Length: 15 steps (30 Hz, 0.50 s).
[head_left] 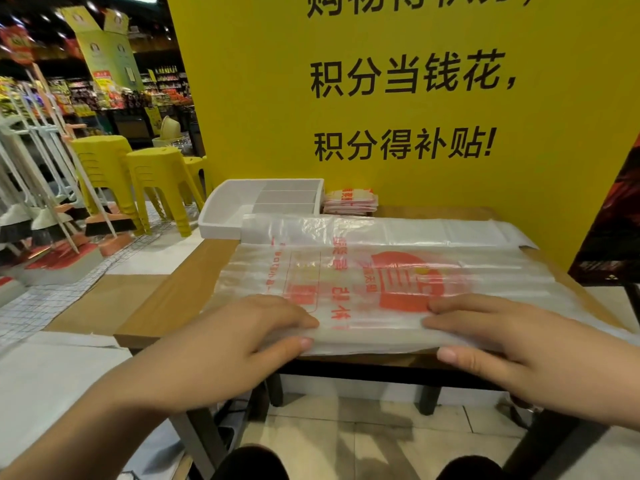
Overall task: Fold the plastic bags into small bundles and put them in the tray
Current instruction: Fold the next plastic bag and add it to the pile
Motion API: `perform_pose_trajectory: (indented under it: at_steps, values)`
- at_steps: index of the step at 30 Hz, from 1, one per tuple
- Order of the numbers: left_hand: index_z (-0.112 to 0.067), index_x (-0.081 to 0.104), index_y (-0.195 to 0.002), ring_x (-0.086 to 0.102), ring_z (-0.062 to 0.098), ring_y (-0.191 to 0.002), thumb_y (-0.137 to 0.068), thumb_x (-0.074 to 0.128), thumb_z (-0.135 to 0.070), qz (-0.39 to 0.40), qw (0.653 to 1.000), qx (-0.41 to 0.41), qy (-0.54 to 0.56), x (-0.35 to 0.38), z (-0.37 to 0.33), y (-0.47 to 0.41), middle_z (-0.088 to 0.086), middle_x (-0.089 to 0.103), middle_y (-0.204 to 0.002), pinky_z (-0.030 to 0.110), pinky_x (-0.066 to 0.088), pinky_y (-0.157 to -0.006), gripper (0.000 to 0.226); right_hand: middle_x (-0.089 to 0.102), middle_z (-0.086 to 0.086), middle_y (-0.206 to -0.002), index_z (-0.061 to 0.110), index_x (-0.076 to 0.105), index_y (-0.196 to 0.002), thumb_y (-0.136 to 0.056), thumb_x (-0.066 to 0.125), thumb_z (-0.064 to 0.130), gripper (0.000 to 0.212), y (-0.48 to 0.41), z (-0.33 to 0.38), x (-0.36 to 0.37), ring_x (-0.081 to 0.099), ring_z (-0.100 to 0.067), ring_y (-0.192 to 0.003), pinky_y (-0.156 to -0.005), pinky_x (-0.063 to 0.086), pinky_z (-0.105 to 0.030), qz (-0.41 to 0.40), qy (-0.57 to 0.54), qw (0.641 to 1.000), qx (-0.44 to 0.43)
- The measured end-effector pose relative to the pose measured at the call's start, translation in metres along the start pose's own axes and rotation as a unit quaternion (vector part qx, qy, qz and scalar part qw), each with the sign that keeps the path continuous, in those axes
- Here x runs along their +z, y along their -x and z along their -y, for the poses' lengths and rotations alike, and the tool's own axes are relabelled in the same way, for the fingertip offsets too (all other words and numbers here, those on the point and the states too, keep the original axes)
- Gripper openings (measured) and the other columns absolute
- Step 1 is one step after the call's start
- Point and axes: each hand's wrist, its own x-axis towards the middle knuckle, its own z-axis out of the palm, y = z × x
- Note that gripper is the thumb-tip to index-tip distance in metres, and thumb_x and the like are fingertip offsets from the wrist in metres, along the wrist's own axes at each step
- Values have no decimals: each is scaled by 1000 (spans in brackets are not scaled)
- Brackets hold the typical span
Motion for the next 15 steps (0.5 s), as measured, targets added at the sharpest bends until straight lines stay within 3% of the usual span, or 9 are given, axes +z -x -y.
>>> perform_pose_trajectory:
  at_steps: [4,8,11,15]
  values:
    - [-48,61,-122,54,-14,-109,-99,39,-55,36,998,-22,38,-18,0,-3,-36,60,-117,19,45,-97,32,49,44,-125,53,61,-119,-87,20,83,60,-4,2,-16,45,19,-118,-99,35,-6,-6,-49,999,-8]
    - [-48,62,-103,58,-9,-95,-102,43,-46,76,996,-34,36,-36,-1,-9,-30,64,-100,14,45,-83,20,60,40,-110,51,65,-106,-85,35,74,43,-10,1,-28,56,13,-106,-94,46,-20,7,-45,998,30]
    - [-46,59,-107,55,-11,-86,-103,45,-40,67,996,-40,-47,-39,3,-18,-25,63,-95,14,43,-73,16,69,23,-98,43,66,-102,-88,37,70,42,-17,0,-35,63,0,-94,-89,51,-33,13,-36,997,60]
    - [-48,53,-123,60,0,-95,-100,51,-40,15,996,-73,-53,-29,10,-27,-20,61,-103,23,50,-82,24,68,29,-90,48,64,-99,-92,44,61,26,-28,5,-36,61,6,-84,-82,51,-27,1,18,997,80]
